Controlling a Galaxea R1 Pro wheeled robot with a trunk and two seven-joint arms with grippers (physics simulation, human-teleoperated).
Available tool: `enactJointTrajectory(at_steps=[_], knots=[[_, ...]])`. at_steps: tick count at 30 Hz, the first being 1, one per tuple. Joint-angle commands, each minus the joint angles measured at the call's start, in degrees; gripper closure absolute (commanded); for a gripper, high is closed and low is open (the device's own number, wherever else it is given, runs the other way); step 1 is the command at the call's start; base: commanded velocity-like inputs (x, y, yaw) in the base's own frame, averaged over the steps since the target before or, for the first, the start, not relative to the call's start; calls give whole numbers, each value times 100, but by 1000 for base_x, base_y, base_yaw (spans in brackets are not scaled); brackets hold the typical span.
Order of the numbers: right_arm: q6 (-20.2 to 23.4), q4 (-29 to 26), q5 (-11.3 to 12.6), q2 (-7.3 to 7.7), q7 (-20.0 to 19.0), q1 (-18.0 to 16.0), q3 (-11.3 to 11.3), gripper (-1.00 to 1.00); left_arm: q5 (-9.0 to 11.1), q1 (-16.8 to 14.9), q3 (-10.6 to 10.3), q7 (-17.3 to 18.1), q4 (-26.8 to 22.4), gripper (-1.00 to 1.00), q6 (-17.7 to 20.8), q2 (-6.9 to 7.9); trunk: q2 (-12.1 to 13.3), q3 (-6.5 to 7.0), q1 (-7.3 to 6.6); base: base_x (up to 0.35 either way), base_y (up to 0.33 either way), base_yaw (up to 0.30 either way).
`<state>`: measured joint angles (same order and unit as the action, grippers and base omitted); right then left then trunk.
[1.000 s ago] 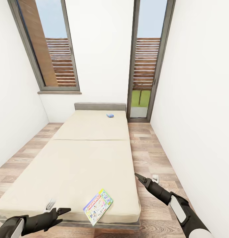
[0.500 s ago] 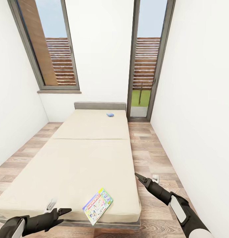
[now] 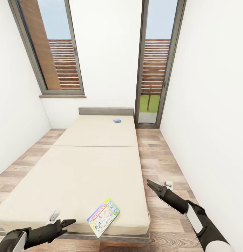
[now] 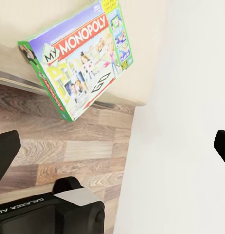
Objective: Put all the toys in the child's room - the three board games (two on the bed and one on the table), the two jigsaw puzzles on the table, and the tennis ball on the table - inside the toy box on the table in the child's room.
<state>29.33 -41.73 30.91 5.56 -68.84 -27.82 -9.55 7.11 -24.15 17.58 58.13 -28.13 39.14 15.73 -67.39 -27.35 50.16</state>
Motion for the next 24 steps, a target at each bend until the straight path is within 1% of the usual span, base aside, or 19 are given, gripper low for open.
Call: enactJointTrajectory(at_steps=[1, 3, 5, 7, 9, 11, 13, 15, 18, 20, 24], knots=[[69, -29, 22, 18, -70, -1, -1, -100, 17, -5, 8, 8, 1, -100, 34, 0, -45, -24, 23, 0, 0, 0], [142, -85, 20, 55, -179, 1, -8, -100, 18, -8, 8, 10, 1, -100, 20, 0, -125, -60, 67, 0, 0, 0], [200, -105, 22, 74, -218, 2, -16, -100, 18, -9, 8, 11, 1, -100, 15, 0, -205, -96, 111, 0, 0, 0], [292, -127, 44, 124, -274, 3, -23, -100, 18, -10, 14, 13, 1, -100, 10, -4, -286, -132, 154, 0, 0, 0], [319, -134, 66, 140, -317, 4, -25, -100, 20, -10, 13, 13, 1, -100, 9, -6, -366, -168, 198, 0, 0, 0], [346, -143, 87, 156, -450, 4, -24, -100, 24, -11, 11, 14, 0, -100, 11, -5, -446, -204, 242, 0, 0, 0], [369, -147, 97, 165, -696, 4, -22, -100, 27, -12, 11, 14, 0, -100, 19, -2, -526, -240, 286, 0, 0, 0], [391, -149, 99, 170, -1112, 4, -21, -100, 37, -17, 15, 14, 0, -100, 32, -6, -607, -276, 330, 0, 0, 0], [425, -150, 83, 175, -1477, 4, -21, -100, 42, -18, 16, 14, 0, -100, 33, -7, -727, -330, 396, 0, 0, 0], [459, -151, 60, 174, -1617, 4, -19, -100, 45, -19, 17, 14, 0, -100, 33, -8, -807, -365, 440, 0, 0, 0], [489, -151, 35, 165, -1716, 4, -14, -100, 58, -21, 17, 14, 0, -100, 43, 1, -968, -437, 528, 0, 0, 0]])
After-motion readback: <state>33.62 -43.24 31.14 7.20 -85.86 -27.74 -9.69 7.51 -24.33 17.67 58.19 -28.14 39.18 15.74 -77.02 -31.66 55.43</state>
